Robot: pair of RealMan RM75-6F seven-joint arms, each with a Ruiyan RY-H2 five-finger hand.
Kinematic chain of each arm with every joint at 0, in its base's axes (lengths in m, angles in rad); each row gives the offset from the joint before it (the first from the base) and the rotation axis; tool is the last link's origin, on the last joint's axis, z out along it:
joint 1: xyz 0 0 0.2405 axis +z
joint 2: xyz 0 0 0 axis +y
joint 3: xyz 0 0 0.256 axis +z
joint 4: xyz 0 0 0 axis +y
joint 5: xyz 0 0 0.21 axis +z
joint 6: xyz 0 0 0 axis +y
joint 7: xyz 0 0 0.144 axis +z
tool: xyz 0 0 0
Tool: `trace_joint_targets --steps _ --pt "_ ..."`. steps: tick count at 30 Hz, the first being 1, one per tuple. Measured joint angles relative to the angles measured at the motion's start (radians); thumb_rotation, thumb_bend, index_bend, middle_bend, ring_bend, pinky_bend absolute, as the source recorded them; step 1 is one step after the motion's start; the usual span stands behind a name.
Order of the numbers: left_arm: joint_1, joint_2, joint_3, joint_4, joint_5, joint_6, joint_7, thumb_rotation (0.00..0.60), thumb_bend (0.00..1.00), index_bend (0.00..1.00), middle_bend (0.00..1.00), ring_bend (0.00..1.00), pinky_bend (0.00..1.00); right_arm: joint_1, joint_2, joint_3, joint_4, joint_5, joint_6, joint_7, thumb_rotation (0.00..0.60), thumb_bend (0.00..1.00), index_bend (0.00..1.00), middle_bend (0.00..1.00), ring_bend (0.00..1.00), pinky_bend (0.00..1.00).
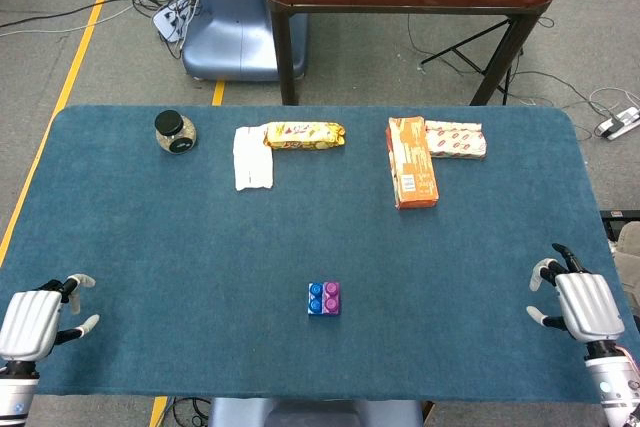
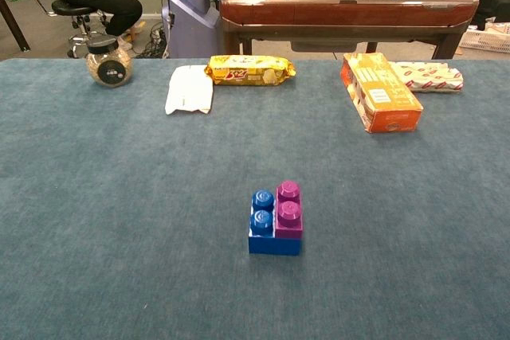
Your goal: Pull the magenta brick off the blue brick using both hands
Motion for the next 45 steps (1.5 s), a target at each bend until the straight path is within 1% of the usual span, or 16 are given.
trace_joint_targets --steps 7,8,9,11,12,13,16,19,22,28,31,37,45 --pt "0.008 0.0 0.003 0.002 0.001 0.01 -0.008 0.6 0.08 0.53 0.67 0.55 0.71 0.023 -0.011 0.014 0.002 -0.006 -0.007 0.011 0.6 0.09 0.57 0.38 0.38 0.49" --pt "0.009 0.0 0.004 0.004 0.0 0.009 -0.005 0.6 0.08 0.53 0.67 0.55 0.71 0.03 -0.011 0.017 -0.002 -0.008 -0.012 0.011 0.6 0.08 0.56 0.4 0.4 0.5" --pt "0.009 0.0 0.005 0.005 -0.001 0.008 -0.003 0.6 0.08 0.53 0.67 0.55 0.71 0.038 -0.011 0.02 -0.006 -0.012 -0.018 0.009 0.6 0.05 0.54 0.43 0.45 0.54" --pt "0.012 -0.004 0.006 0.007 -0.003 0.007 -0.005 0.6 0.08 0.53 0.67 0.55 0.71 0.06 -0.012 0.028 -0.023 -0.02 -0.035 -0.005 0.6 0.01 0.46 0.56 0.61 0.65" --pt "0.012 -0.005 0.007 0.009 -0.003 0.008 -0.006 0.6 0.08 0.53 0.67 0.55 0.71 0.069 -0.012 0.03 -0.031 -0.023 -0.045 -0.012 0.6 0.0 0.4 0.64 0.68 0.7" --pt "0.013 -0.007 0.008 0.012 -0.001 0.009 -0.008 0.6 0.08 0.53 0.67 0.55 0.71 0.081 -0.011 0.031 -0.044 -0.027 -0.062 -0.019 0.6 0.0 0.34 0.68 0.73 0.74" --pt "0.017 -0.014 0.015 0.031 0.007 0.013 -0.008 0.6 0.08 0.53 0.67 0.55 0.71 0.124 -0.001 0.033 -0.089 -0.038 -0.124 -0.033 0.6 0.0 0.18 0.78 0.84 0.83" --pt "0.022 -0.018 0.023 0.051 0.013 0.014 -0.007 0.6 0.08 0.53 0.67 0.55 0.71 0.18 0.003 0.042 -0.141 -0.053 -0.18 -0.055 0.6 0.0 0.09 0.83 0.89 0.87" --pt "0.029 -0.022 0.026 0.06 0.013 0.021 -0.02 0.6 0.08 0.53 0.67 0.54 0.71 0.23 -0.016 0.059 -0.172 -0.066 -0.214 -0.083 0.6 0.0 0.06 0.85 0.91 0.88" --pt "0.045 -0.028 0.036 0.083 0.009 0.026 -0.034 0.6 0.08 0.53 0.67 0.54 0.71 0.313 -0.083 0.085 -0.198 -0.079 -0.28 -0.112 0.6 0.0 0.05 0.86 0.91 0.89" --pt "0.049 -0.033 0.038 0.091 0.004 0.023 -0.038 0.6 0.08 0.53 0.67 0.54 0.71 0.353 -0.117 0.09 -0.198 -0.082 -0.32 -0.126 0.6 0.0 0.04 0.86 0.91 0.89" --pt "0.045 -0.039 0.037 0.087 0.01 0.017 -0.027 0.6 0.08 0.53 0.67 0.54 0.71 0.413 -0.193 0.09 -0.182 -0.078 -0.371 -0.165 0.6 0.0 0.04 0.86 0.91 0.89" --pt "0.032 -0.049 0.036 0.083 0.019 0.002 -0.015 0.6 0.08 0.53 0.67 0.54 0.71 0.448 -0.269 0.071 -0.164 -0.07 -0.395 -0.217 0.6 0.0 0.02 0.87 0.92 0.89"
